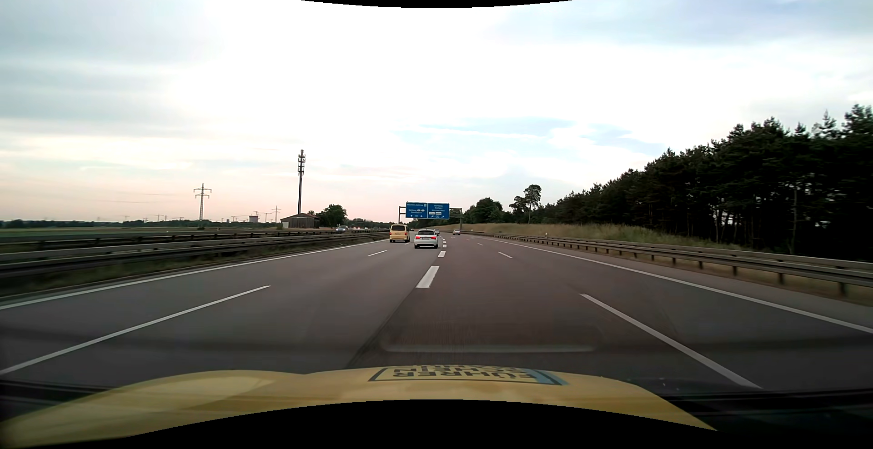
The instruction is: Follow the waypoints while adhering to traffic rules and regulations
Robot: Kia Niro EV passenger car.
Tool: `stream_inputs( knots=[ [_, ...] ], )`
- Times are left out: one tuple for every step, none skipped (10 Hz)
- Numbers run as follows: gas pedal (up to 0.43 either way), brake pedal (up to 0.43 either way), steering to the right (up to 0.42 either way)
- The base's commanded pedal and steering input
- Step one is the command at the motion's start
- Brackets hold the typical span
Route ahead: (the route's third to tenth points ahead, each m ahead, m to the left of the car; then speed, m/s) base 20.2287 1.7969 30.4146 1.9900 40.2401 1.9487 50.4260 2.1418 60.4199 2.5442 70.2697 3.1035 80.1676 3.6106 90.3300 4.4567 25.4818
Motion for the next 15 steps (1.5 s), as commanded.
stream_inputs(
  knots=[
    [0.177, 0.000, -0.009],
    [0.157, 0.000, -0.008],
    [0.157, 0.000, -0.007],
    [0.157, 0.000, -0.006],
    [0.157, 0.000, -0.006],
    [0.150, 0.000, -0.006],
    [0.150, 0.000, -0.006],
    [0.138, 0.000, -0.006],
    [0.138, 0.000, -0.006],
    [0.138, 0.000, -0.006],
    [0.138, 0.000, -0.006],
    [0.138, 0.000, -0.005],
    [0.138, 0.000, -0.005],
    [0.138, 0.000, -0.005],
    [0.138, 0.000, -0.005]
  ],
)
